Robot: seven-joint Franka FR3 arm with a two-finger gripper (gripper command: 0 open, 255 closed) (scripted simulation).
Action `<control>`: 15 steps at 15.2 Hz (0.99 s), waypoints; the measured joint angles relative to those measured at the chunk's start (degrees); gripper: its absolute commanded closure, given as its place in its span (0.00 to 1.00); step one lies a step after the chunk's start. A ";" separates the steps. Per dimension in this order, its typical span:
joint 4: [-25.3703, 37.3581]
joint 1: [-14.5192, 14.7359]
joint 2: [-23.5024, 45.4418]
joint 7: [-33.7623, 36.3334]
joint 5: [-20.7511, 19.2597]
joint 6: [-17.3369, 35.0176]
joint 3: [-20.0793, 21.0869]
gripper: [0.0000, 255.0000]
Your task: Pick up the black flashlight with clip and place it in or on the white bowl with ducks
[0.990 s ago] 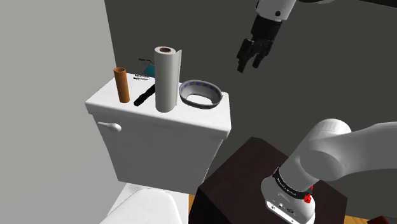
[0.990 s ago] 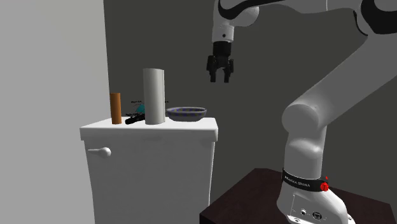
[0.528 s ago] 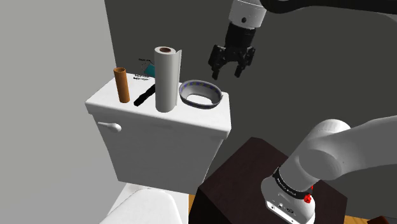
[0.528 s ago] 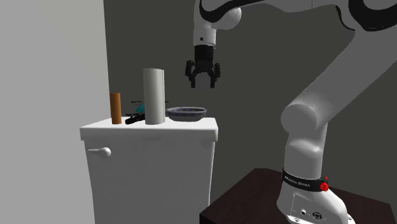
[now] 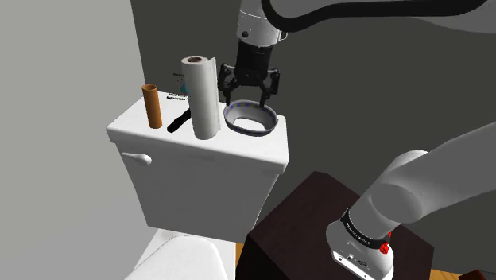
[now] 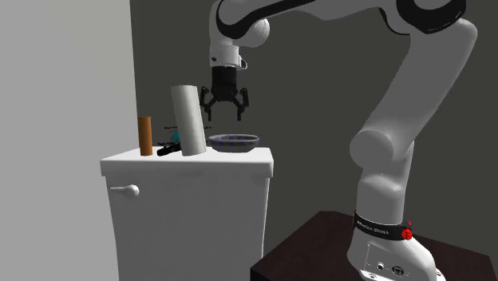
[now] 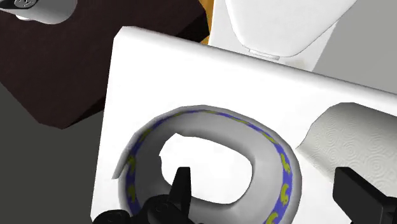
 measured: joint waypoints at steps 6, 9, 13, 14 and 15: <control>10.84 -2.40 15.10 19.86 -5.10 2.95 7.45 0.00; 17.23 -2.19 23.24 29.55 -9.30 3.02 9.39 0.00; 27.31 0.38 34.30 41.81 -15.29 1.65 9.74 0.00; 29.47 1.13 36.61 43.92 -16.48 1.41 9.45 0.00; 30.16 1.65 37.78 45.25 -17.10 1.65 9.31 0.00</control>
